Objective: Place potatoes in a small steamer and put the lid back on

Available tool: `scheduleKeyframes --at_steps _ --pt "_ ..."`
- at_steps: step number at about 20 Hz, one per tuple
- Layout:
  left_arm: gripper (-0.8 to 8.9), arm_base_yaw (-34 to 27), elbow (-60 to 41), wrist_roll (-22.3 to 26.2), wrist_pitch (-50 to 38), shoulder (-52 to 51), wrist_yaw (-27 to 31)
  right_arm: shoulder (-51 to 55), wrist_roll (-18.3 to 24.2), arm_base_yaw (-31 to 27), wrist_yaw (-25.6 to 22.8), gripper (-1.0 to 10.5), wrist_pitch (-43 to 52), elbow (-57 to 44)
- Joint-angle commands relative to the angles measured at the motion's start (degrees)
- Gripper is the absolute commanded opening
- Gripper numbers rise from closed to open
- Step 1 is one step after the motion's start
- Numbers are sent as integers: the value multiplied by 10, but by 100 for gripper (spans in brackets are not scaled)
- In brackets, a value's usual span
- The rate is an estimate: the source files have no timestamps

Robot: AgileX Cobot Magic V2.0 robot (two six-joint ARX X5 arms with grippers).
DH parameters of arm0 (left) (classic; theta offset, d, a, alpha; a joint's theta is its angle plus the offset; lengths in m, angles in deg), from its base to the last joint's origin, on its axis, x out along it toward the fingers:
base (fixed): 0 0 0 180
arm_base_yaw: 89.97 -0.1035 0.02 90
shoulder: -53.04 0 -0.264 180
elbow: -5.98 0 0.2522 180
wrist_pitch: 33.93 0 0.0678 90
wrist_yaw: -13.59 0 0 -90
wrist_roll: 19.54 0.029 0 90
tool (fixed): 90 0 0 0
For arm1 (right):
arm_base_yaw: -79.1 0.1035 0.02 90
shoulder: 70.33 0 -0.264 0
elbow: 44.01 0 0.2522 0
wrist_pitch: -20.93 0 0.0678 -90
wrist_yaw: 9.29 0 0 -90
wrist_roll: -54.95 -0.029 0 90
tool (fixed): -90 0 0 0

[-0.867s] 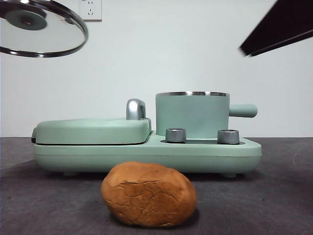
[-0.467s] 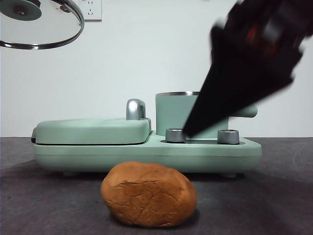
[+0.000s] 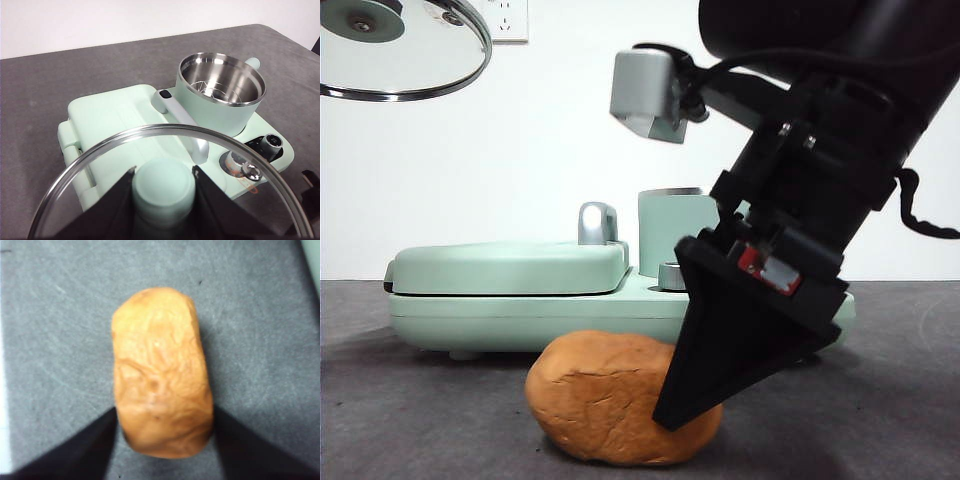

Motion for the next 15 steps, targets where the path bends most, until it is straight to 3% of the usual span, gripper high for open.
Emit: scheduleKeyframes --at_steps 1,6,10,15 --pt "15 0 8 0 -16 -1 0 -7 -28 7 3 157 7 10" --pt "15 0 8 0 -17 -1 0 64 -100 1 3 157 -68 57" --pt "15 0 8 2 -17 -1 0 95 -173 -31 -9 156 -265 200" --pt "15 0 8 2 -18 -1 0 68 -188 -88 -42 155 -369 375"
